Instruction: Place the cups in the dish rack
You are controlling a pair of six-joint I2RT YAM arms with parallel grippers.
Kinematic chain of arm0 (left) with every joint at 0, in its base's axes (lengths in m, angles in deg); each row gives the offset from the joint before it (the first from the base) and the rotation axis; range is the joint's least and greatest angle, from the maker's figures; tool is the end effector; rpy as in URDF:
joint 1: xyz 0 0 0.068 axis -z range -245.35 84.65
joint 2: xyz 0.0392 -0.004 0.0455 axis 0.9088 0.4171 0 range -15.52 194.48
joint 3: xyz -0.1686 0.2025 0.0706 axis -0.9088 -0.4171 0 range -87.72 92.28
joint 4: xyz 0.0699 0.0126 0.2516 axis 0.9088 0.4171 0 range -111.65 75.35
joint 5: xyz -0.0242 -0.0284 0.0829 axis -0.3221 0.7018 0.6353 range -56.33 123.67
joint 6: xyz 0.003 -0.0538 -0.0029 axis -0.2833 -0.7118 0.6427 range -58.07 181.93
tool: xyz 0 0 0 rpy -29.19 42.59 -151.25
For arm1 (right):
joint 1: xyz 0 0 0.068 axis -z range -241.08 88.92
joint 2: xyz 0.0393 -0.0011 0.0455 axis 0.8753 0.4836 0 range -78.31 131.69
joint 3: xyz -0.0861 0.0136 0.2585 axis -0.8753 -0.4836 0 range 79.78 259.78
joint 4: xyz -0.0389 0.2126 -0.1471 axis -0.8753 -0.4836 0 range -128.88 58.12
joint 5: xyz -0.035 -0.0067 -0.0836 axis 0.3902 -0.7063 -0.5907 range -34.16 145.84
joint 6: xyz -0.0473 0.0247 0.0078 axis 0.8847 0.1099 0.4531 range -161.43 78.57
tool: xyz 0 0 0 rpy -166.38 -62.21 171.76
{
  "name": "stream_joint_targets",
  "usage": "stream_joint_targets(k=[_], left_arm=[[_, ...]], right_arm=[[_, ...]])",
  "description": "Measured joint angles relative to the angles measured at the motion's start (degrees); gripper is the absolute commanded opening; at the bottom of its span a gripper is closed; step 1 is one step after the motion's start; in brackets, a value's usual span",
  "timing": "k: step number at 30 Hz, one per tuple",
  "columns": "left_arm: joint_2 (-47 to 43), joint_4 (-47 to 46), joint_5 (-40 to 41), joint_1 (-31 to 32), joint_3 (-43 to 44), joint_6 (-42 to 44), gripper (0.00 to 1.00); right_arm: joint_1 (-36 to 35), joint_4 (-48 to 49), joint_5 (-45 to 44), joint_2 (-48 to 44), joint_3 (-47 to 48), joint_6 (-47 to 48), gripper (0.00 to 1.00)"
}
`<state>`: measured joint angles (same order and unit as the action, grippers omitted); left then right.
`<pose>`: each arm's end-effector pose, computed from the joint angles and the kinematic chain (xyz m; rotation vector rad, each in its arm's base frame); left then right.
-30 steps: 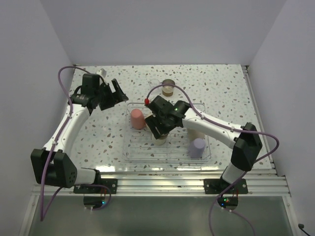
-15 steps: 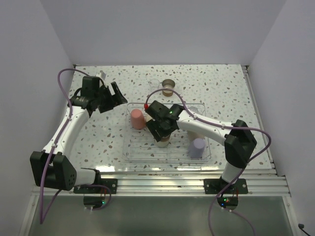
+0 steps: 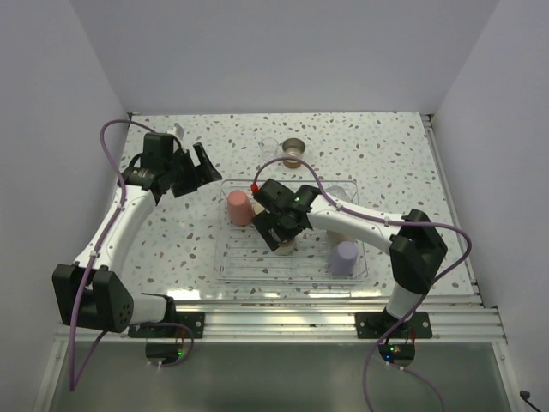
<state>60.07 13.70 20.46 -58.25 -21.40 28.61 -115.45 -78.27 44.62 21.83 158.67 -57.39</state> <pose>0.2799 -0.0429 0.3126 -0.4321 2.3690 -0.6089 0.2141 0.2868 0.2398 -0.8418 2.5767 0.0911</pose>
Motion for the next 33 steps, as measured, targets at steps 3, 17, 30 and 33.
stream_joint_targets(k=[3, 17, 30, 33], left_arm=[[0.0, 0.0, 0.0, 0.0, 0.0, 0.0, 0.88], [-0.94, 0.2, 0.42, 0.0, 0.0, 0.0, 0.88], [-0.46, -0.07, 0.33, 0.0, 0.0, 0.0, 0.87], [0.2, -0.33, -0.35, 0.0, 0.0, -0.04, 0.86]], right_arm=[[0.0, -0.02, -0.02, 0.0, -0.04, -0.02, 0.95], [0.0, -7.72, -1.38, -5.01, 12.46, -0.24, 0.98], [17.09, -13.07, -2.03, 0.28, 38.4, 0.11, 0.98], [22.27, -14.4, -1.77, 7.76, 45.4, -0.85, 0.98]])
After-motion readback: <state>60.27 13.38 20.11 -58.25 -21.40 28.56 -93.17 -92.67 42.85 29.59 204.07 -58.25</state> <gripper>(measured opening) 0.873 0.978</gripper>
